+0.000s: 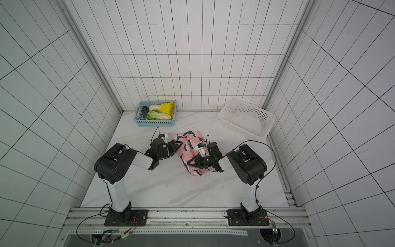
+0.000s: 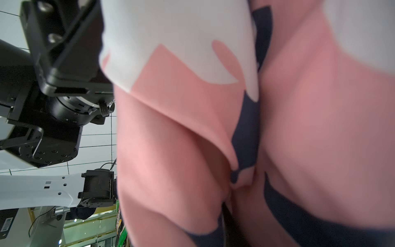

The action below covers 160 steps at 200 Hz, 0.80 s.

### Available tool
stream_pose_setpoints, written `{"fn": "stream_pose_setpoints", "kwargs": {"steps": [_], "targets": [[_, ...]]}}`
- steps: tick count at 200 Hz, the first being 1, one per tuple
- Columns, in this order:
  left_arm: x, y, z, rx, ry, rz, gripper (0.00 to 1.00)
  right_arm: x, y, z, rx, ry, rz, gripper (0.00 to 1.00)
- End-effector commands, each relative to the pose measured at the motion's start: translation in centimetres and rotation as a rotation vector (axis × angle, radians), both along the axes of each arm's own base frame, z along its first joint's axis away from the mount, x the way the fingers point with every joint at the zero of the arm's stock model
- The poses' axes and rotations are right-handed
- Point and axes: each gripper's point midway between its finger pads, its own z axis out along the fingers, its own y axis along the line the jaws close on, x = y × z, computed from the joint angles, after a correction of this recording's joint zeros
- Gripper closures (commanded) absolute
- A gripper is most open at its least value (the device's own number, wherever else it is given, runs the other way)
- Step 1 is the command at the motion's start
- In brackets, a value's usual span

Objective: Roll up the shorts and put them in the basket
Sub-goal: Roll the shorts at the center of the board.

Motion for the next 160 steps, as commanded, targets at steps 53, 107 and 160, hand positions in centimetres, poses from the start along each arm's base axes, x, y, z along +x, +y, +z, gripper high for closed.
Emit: {"fn": "stream_pose_setpoints", "kwargs": {"steps": [53, 107, 160], "targets": [[0.7, 1.4, 1.5, 0.144, 0.078, 0.060, 1.00, -0.7, -4.5, -1.6, -0.261, 0.006, -0.065, 0.01], [-1.5, 2.9, 1.8, 0.402, 0.198, 0.109, 1.00, 0.6, -9.0, 5.6, -0.659, -0.458, -0.126, 0.01], [-2.7, 3.0, 0.1, 0.458, 0.380, 0.137, 1.00, -1.9, -3.6, 8.7, -0.681, -0.745, 0.098, 0.08]]}}
